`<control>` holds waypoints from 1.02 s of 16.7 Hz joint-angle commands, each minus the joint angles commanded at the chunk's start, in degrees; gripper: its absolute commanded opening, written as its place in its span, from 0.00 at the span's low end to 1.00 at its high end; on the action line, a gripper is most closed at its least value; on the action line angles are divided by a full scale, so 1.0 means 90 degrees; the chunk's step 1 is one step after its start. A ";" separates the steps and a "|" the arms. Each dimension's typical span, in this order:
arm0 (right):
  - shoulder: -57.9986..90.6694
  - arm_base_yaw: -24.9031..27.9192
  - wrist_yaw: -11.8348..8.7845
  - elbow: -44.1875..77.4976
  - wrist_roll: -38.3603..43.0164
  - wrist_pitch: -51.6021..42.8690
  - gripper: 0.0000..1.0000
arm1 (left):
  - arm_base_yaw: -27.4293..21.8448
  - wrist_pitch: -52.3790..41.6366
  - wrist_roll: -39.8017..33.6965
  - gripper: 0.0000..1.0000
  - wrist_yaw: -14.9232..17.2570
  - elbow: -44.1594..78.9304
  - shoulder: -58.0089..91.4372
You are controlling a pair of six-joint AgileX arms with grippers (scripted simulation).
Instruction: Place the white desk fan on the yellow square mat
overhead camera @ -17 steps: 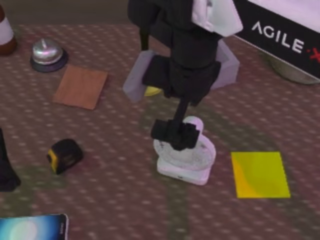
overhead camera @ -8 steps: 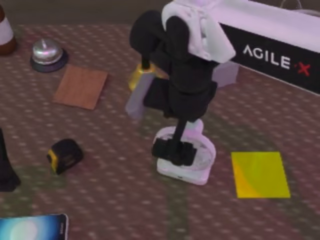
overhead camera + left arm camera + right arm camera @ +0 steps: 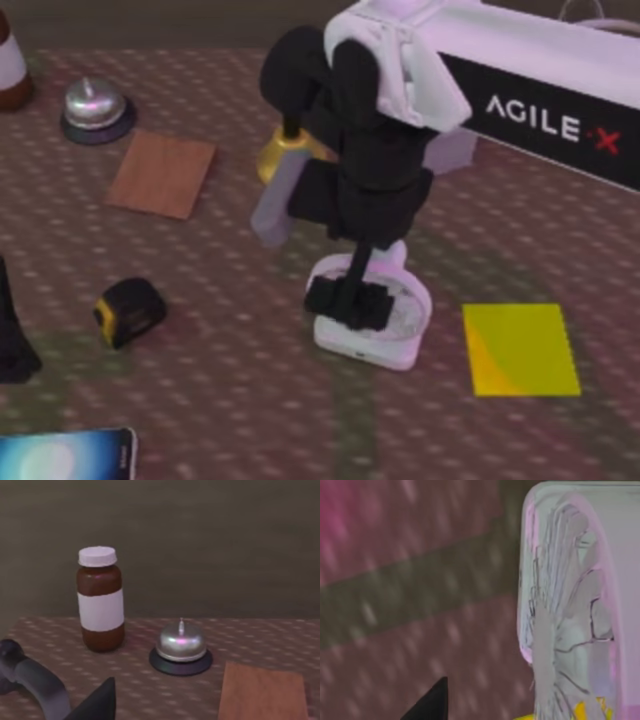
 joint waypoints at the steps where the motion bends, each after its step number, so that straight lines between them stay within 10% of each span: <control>1: 0.0000 0.0000 0.0000 0.0000 0.0000 0.0000 0.70 | 0.0000 0.0000 0.0000 1.00 0.0000 0.0000 0.0000; 10: 0.0000 0.0000 0.0000 0.0000 0.0000 0.0000 0.02 | 0.0000 0.0000 0.0000 1.00 0.0000 0.0000 0.0000; 17: 0.0000 0.0000 0.0000 0.0000 0.0000 0.0000 0.00 | 0.0000 0.0000 0.0000 1.00 0.0000 0.0000 0.0000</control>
